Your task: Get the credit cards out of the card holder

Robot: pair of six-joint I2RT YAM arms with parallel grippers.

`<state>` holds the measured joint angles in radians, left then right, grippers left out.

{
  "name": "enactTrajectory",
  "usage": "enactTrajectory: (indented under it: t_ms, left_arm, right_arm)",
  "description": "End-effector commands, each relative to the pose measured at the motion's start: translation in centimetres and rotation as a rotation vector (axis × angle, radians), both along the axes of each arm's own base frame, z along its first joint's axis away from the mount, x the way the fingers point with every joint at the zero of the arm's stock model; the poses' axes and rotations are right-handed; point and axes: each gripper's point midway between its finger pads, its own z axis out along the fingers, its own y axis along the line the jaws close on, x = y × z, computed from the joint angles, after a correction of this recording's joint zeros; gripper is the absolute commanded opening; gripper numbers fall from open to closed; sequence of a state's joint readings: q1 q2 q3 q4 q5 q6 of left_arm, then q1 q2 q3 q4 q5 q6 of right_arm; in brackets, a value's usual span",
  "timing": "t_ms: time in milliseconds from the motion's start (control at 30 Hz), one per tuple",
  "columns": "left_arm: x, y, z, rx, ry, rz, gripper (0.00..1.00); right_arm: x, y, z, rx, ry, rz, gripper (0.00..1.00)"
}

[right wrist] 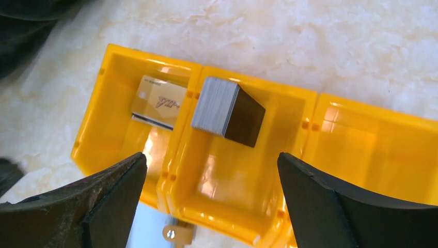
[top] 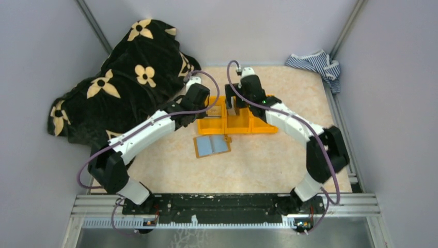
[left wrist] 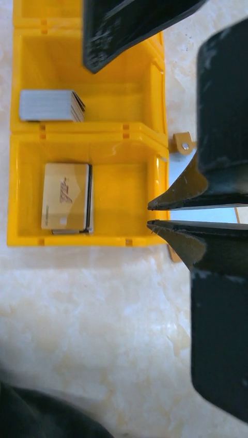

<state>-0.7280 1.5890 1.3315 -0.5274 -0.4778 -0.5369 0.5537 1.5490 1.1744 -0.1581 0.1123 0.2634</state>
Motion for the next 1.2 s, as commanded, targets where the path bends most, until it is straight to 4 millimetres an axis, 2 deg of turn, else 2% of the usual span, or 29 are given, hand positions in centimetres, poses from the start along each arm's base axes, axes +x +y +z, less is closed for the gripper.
enactTrajectory:
  t_ms: [0,200,367,567,800,1167]
  left_arm:
    - [-0.2,2.5,1.2,-0.054,-0.048,0.028,0.17]
    - [-1.0,4.8,1.0,-0.061,-0.055,0.029,0.17]
    - [-0.8,5.8,0.5,-0.074,-0.059,0.030,0.17]
    - [-0.8,5.5,0.4,-0.092,-0.054,0.010,0.17]
    - [-0.8,5.8,0.2,-0.078,-0.053,0.016,0.17]
    - [-0.9,5.8,-0.1,-0.075,-0.043,0.008,0.16]
  right_arm:
    - [2.4,1.1,-1.1,-0.118,0.049,-0.019,0.99]
    - [4.4,2.3,-2.1,-0.203,0.123,-0.039,0.99]
    - [4.7,3.9,-2.8,-0.216,0.156,-0.010,0.99]
    - [4.3,5.3,-4.6,-0.167,0.207,0.015,0.99]
    - [4.0,5.1,-5.6,-0.167,0.222,0.014,0.99]
    - [4.5,6.2,-7.4,-0.170,0.248,0.024,0.99]
